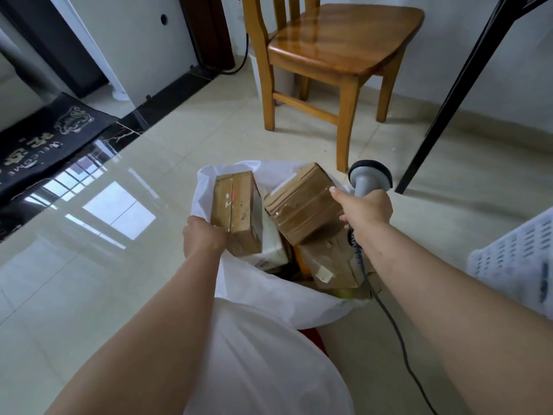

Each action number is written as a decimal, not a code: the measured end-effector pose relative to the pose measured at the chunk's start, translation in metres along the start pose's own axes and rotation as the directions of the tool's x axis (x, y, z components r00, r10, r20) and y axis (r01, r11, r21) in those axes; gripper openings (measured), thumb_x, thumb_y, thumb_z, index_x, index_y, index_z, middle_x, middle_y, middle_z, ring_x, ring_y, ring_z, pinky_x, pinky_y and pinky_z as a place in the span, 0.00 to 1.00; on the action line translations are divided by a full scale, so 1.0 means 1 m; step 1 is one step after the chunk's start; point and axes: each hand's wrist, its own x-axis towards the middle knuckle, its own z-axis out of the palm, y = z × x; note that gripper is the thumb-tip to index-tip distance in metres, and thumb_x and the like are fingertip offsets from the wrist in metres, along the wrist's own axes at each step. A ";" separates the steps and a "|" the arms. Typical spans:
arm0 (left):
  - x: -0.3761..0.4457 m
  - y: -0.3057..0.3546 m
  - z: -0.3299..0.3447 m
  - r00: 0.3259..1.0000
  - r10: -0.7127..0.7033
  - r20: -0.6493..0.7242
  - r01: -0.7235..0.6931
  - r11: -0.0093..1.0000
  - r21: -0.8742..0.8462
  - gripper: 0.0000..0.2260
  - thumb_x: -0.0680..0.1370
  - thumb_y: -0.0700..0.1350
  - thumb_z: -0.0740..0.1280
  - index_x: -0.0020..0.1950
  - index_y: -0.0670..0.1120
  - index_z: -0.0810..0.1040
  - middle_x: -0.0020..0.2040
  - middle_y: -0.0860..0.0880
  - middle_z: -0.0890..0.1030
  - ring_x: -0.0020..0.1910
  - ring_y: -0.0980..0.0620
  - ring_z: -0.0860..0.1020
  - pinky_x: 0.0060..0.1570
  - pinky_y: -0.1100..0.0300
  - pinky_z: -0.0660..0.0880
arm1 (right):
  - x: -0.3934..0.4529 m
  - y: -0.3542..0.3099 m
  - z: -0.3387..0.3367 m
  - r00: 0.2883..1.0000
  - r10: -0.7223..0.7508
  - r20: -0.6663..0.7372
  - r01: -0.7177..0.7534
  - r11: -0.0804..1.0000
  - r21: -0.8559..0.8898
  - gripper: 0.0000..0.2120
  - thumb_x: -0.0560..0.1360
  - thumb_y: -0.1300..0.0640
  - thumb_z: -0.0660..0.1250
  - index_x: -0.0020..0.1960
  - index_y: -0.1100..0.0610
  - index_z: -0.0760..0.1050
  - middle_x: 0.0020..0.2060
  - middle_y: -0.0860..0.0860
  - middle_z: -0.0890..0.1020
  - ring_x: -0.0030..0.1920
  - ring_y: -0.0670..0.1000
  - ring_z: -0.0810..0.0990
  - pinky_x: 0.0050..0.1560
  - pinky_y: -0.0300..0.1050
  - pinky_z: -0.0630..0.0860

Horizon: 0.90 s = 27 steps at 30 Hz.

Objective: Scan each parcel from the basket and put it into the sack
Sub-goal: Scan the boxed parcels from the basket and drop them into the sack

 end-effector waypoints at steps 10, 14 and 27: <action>-0.010 0.018 0.008 0.993 -0.109 -0.035 0.110 0.993 0.030 0.25 0.77 0.42 0.66 0.71 0.36 0.62 0.69 0.35 0.67 0.68 0.36 0.68 0.65 0.44 0.69 | 0.005 0.020 -0.016 0.980 0.047 0.195 -0.062 0.996 0.067 0.11 0.74 0.55 0.73 0.41 0.63 0.77 0.35 0.57 0.84 0.30 0.51 0.79 0.33 0.44 0.77; -0.008 0.020 0.013 0.989 -0.127 -0.071 0.130 0.990 0.048 0.26 0.77 0.42 0.66 0.72 0.36 0.61 0.70 0.35 0.64 0.69 0.36 0.66 0.68 0.46 0.65 | 0.023 0.028 -0.036 0.993 0.086 0.081 -0.099 0.982 0.162 0.13 0.74 0.53 0.73 0.40 0.62 0.75 0.32 0.54 0.82 0.25 0.47 0.75 0.28 0.40 0.75; 0.021 0.024 0.025 0.963 0.019 -0.267 0.010 0.994 0.107 0.27 0.78 0.48 0.66 0.70 0.35 0.63 0.69 0.33 0.65 0.69 0.32 0.66 0.69 0.44 0.63 | 0.101 0.155 -0.093 0.926 0.349 -0.141 -0.339 0.936 0.092 0.32 0.73 0.46 0.73 0.68 0.64 0.71 0.35 0.57 0.83 0.36 0.56 0.80 0.36 0.46 0.74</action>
